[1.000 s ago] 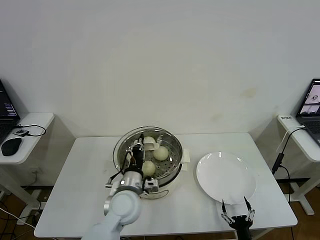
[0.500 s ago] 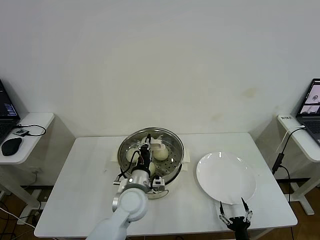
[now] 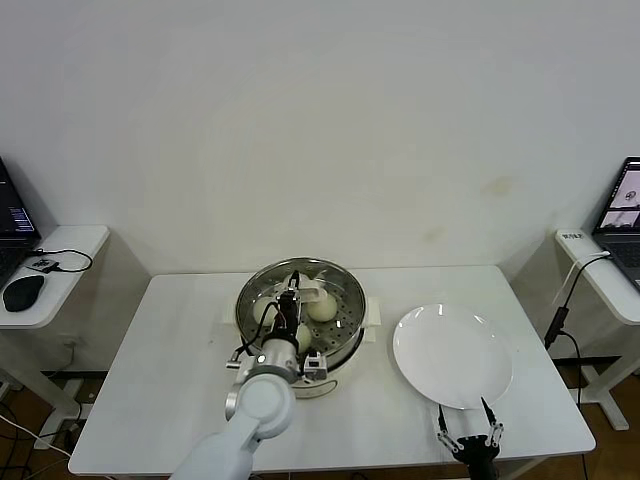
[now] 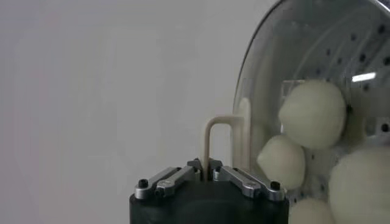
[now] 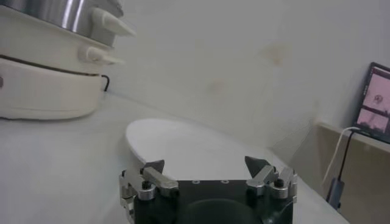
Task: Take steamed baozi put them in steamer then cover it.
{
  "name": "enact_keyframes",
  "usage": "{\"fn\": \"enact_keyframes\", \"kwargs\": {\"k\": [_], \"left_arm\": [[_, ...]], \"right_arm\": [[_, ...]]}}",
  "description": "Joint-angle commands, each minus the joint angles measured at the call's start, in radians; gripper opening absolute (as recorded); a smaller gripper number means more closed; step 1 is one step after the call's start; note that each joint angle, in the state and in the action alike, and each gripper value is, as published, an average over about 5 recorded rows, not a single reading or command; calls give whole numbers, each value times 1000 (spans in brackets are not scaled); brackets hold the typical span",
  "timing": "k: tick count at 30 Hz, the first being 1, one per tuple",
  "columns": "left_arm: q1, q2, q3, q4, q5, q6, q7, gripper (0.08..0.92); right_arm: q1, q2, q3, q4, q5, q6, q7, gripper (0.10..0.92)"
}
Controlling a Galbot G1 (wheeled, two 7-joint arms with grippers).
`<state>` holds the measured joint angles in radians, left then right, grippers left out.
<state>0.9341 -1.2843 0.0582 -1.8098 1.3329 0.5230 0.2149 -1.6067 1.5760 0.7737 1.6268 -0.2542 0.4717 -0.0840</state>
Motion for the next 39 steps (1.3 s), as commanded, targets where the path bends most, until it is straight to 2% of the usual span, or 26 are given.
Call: {"fn": "enact_keyframes", "kwargs": {"k": [1,7,10,18,30,34,36,39], "left_arm": [[-3,-2,4,19,-11,-3,-5,141],[-4,-11,0,29,-23,-15,-32,144],[0,-9,-6,21,-28,-18,-42,187],[70,28,-27,-94,-49,-19,-61,414],[377,146,-174,-407,-310,-97,-207,759],[520,156,-288,-465,-516,-174,-324,815],[589,144,-387,-460,-748,-282,-374,821],[658,109,-542,-405,-1168,-477,-393,823]], "right_arm": [[-2,1,-4,-2,-3,2,0,823],[-3,0,-8,-3,-5,3,0,823],[-3,0,-9,-3,-6,2,-1,823],[-3,0,-16,-3,-10,1,-2,823],[-17,1,-28,-2,-22,-1,1,823],[-21,0,-25,2,-21,-1,0,823],[-23,-4,-24,6,-14,0,-1,823],[-33,-19,-30,20,19,2,-2,823]]}}
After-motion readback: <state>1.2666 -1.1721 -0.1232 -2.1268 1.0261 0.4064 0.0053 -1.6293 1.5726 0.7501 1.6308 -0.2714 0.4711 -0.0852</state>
